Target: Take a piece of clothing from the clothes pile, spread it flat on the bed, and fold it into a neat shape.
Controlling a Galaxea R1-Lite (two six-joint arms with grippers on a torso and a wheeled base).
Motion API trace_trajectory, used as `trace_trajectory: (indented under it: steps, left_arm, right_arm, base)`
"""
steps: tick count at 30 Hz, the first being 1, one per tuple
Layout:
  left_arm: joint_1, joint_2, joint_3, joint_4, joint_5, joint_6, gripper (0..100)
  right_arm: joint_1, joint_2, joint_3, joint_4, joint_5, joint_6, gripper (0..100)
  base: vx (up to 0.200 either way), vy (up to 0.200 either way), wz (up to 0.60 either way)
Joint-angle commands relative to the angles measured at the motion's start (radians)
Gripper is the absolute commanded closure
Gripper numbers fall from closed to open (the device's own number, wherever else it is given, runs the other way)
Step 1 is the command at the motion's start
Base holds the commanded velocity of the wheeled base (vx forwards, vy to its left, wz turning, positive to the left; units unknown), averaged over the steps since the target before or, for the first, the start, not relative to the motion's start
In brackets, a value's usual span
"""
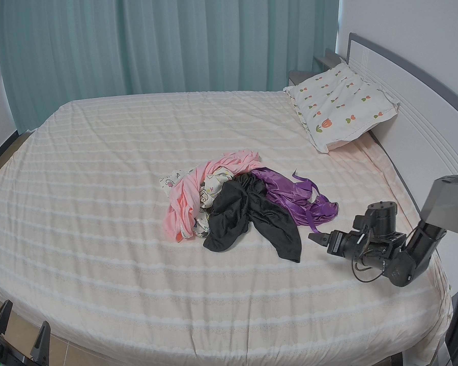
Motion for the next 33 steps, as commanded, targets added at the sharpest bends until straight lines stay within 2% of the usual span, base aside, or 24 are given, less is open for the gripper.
trace_trajectory:
  steps: [1, 7, 11, 18, 33]
  left_arm:
    - [0.000, -0.010, 0.014, 0.000, 0.002, -0.002, 0]
    - [0.000, -0.010, 0.014, 0.000, 0.002, 0.000, 0]
    - [0.000, -0.010, 0.014, 0.000, 0.000, 0.000, 0]
    - [0.001, -0.010, 0.014, 0.000, 0.000, 0.000, 0]
    - [0.001, -0.010, 0.014, 0.000, 0.000, 0.001, 0]
  right_arm:
    - [0.042, 0.223, -0.150, -0.007, -0.038, 0.024, 0]
    - [0.050, 0.292, -0.273, 0.016, -0.049, 0.025, 0]
    - [0.045, 0.309, -0.357, 0.092, -0.043, 0.024, 0]
    - [0.054, 0.326, -0.399, 0.137, 0.005, 0.025, 0]
    - [0.119, 0.344, -0.518, 0.304, 0.046, 0.025, 0]
  base:
    - [0.000, 0.000, 0.00]
    - [0.000, 0.000, 0.00]
    - [0.000, 0.000, 0.00]
    - [0.000, 0.000, 0.00]
    - [0.000, 0.000, 0.00]
